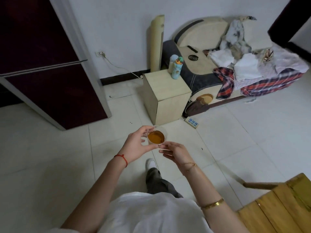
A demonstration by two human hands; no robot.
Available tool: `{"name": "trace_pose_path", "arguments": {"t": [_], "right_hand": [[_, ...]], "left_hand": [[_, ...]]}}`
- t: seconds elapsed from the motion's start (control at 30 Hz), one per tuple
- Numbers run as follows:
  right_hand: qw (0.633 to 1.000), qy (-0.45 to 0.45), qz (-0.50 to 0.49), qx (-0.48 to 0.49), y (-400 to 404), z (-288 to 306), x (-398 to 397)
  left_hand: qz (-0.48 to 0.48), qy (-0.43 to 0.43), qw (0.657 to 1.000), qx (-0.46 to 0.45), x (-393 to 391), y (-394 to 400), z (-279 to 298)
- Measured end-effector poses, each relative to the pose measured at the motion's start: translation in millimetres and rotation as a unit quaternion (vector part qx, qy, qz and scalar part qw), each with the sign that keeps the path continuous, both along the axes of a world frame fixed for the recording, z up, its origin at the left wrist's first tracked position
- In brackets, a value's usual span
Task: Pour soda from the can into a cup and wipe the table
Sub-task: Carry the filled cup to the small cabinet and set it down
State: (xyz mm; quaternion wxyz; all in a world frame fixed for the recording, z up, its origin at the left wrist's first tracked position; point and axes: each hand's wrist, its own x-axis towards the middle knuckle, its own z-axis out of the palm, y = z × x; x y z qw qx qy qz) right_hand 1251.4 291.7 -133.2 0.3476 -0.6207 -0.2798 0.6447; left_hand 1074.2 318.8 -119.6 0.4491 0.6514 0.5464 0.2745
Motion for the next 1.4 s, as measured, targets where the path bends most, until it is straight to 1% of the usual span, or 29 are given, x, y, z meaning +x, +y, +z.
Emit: {"name": "trace_pose_path", "arguments": {"t": [0.2,0.4,0.53,0.63,0.87,1.1,1.2,1.27,1.4], "right_hand": [[0.999,-0.009,0.031,0.005,109.8,-4.2,-12.3],[0.999,-0.006,0.041,0.012,237.3,0.4,-15.5],[0.999,-0.004,0.034,0.011,315.5,6.8,-14.5],[1.0,0.002,0.014,0.01,362.0,7.4,-12.2],[0.998,0.005,-0.057,-0.005,437.9,3.2,-3.4],[0.988,0.007,-0.155,-0.017,505.8,-14.5,1.4],[0.977,0.008,-0.214,-0.021,537.4,-18.6,-1.7],[0.966,0.014,-0.258,-0.024,557.7,-17.8,-8.8],[0.935,0.033,-0.352,-0.034,597.1,-15.5,-27.1]], "left_hand": [[0.03,0.006,1.0,0.005,-13.3,97.9,-3.6],[0.047,0.034,0.998,0.033,-10.4,211.5,9.4],[0.06,0.034,0.997,0.046,-6.7,285.0,16.4],[0.048,0.031,0.997,0.043,-3.9,333.8,20.6],[-0.033,0.023,0.999,0.01,0.6,437.0,12.1],[-0.155,0.014,0.988,-0.011,9.6,546.8,-9.1],[-0.206,0.012,0.978,-0.009,15.3,596.7,-15.6],[-0.247,0.02,0.969,0.01,19.8,627.8,-14.7],[-0.33,0.041,0.942,0.033,24.7,684.7,-13.3]]}}
